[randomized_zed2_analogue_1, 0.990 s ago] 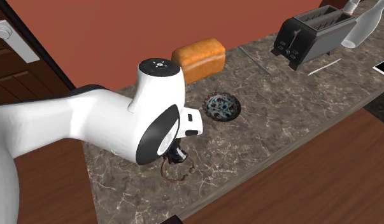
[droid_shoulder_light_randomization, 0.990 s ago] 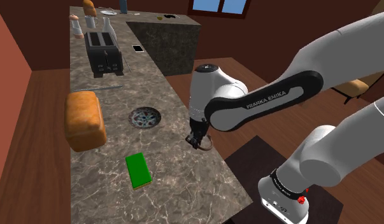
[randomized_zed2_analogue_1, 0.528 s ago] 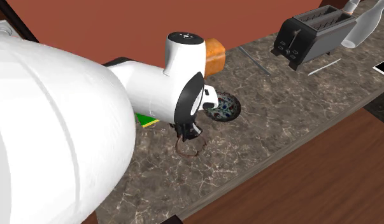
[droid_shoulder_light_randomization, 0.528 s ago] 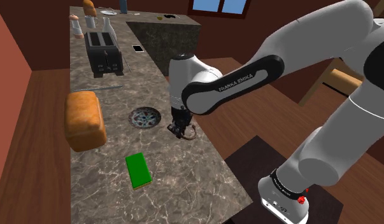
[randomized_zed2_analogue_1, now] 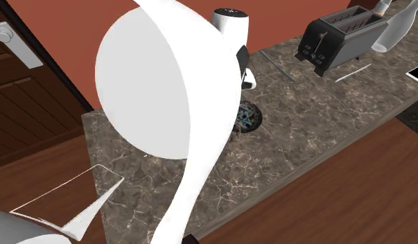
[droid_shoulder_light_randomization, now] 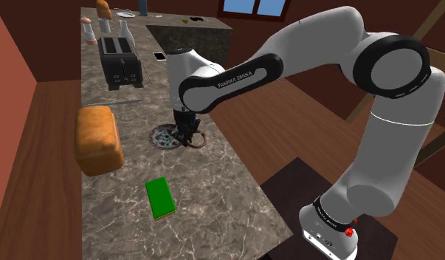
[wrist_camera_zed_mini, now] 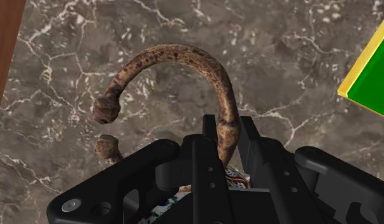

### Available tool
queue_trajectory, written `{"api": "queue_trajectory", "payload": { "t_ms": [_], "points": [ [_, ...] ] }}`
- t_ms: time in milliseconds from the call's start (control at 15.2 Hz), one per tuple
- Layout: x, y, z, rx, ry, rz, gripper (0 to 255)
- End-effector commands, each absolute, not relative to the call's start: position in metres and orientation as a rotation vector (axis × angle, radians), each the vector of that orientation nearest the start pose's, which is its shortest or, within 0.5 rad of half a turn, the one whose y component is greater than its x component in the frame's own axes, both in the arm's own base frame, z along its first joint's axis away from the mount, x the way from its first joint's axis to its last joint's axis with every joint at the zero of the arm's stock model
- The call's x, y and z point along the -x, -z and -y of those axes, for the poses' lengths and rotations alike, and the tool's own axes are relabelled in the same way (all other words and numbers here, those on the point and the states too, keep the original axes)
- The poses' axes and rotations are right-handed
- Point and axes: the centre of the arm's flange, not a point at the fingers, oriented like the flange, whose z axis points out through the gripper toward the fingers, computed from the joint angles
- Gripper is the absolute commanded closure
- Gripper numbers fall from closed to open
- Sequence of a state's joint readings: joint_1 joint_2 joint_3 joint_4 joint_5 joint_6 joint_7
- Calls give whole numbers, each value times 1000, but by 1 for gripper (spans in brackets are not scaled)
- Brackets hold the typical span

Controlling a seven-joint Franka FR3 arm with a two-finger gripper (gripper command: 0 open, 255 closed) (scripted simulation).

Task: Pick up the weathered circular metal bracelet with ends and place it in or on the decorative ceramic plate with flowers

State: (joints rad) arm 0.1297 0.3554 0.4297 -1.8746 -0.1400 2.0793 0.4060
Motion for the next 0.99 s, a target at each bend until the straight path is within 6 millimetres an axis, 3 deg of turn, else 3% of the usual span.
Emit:
{"api": "queue_trajectory", "payload": {
  "t_ms": [0, 594, 924],
  "points": [
    [-558, -330, -315, 3147, -181, 336, 255],
    [-669, -333, -355, 3147, -181, 336, 255],
    [-670, -312, -355, 3147, -181, 336, 255]
  ]
}}
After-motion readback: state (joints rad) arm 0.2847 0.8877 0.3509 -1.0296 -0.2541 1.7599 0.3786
